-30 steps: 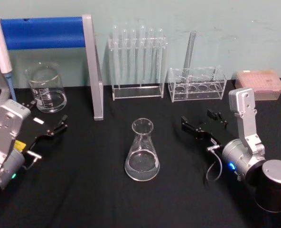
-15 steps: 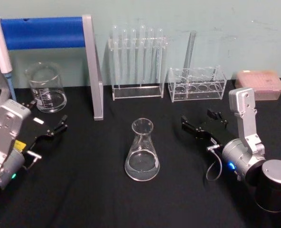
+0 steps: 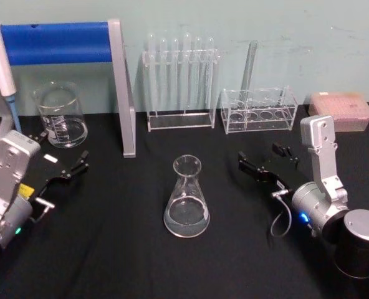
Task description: Grasp the erlenmeyer flask with one hand, shake it three times, then place it back.
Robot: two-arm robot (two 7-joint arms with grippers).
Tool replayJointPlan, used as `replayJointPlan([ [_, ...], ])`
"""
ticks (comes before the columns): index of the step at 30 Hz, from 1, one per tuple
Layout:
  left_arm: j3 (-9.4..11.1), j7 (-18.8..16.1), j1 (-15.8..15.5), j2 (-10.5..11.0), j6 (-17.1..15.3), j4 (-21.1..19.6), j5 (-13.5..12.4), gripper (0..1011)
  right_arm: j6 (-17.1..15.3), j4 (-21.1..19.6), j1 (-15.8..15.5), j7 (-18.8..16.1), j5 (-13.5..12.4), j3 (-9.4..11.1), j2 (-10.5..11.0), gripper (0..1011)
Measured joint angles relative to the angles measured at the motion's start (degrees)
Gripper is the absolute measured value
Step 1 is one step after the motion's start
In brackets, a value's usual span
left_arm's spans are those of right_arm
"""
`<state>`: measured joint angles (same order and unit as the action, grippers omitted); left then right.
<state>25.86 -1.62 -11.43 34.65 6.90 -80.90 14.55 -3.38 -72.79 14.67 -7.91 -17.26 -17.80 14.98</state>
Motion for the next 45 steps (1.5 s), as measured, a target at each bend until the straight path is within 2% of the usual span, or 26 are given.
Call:
replayJointPlan([
  [45,0.0,0.0,0.0,0.0,0.0,0.0,0.0,1001,0.0,0.0,0.0,0.0,0.0,0.0,0.0,1000],
])
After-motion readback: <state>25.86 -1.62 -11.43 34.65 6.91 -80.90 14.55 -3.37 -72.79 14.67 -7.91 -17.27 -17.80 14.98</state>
